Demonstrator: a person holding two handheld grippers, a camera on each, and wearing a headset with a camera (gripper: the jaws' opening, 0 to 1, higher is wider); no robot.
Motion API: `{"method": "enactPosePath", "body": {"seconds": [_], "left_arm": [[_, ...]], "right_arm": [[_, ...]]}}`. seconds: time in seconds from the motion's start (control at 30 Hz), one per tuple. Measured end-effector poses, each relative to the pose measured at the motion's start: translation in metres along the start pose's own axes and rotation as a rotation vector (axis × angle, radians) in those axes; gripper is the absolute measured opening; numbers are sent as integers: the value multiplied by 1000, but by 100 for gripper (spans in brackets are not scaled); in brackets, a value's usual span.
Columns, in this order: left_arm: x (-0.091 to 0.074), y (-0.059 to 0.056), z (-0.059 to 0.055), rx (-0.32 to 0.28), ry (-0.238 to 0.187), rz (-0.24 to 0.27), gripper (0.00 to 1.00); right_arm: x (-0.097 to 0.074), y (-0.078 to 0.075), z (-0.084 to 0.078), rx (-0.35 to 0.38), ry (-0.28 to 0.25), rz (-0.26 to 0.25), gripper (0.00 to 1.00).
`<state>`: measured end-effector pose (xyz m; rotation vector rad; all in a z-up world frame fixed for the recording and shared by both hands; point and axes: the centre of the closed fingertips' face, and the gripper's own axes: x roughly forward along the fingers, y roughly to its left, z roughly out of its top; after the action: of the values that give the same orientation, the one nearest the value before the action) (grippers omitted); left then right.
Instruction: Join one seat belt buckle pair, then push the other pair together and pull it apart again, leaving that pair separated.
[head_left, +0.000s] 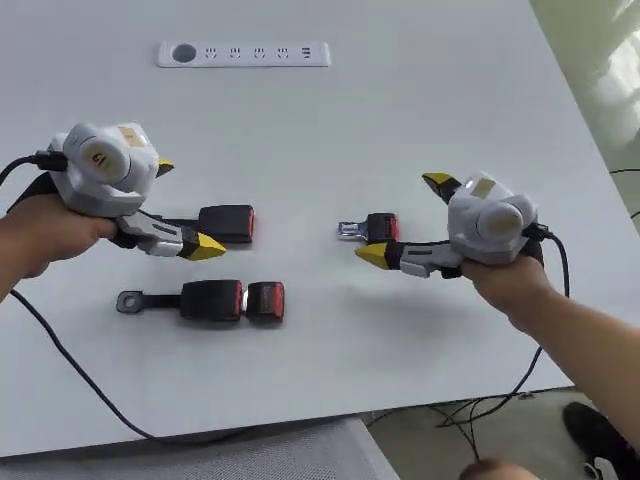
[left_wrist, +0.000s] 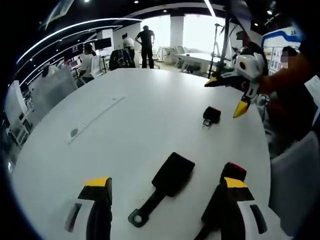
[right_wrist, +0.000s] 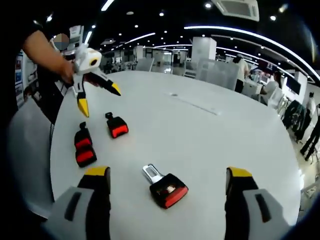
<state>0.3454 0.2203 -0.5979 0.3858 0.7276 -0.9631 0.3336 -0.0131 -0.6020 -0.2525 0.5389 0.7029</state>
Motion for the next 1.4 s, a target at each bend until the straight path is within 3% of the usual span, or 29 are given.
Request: {"method": "enactPosePath", "body": {"seconds": [0.17,0.27,0.43,0.53,0.67,0.97,1.17,1.4], "left_arm": [[-29,-3,0,-123,-101,55,98],[-44,-4,-8,-131,-110,86,99],[-69,-14,-26,-145,-123,110,100],[-84,-19,-38,-192,-154,108,100],[-102,-20,-55,-201,-159,130,100],[-127,-21,-81,-223,-187,148,100],[-145,-28,-85,-230,-214,147,100],[-162,-32,-90,-232,-234,166,100]], "right_arm": [[-9,17,5,33,-28,-41,98],[-10,23,5,49,-36,-54,99],[-13,46,5,62,-60,-72,100],[-15,60,5,66,-65,-75,100],[-22,76,7,69,-77,-83,100],[-38,97,12,58,-84,-92,100],[-48,105,12,23,-80,-101,100],[-60,121,8,43,-90,-95,100]]}}
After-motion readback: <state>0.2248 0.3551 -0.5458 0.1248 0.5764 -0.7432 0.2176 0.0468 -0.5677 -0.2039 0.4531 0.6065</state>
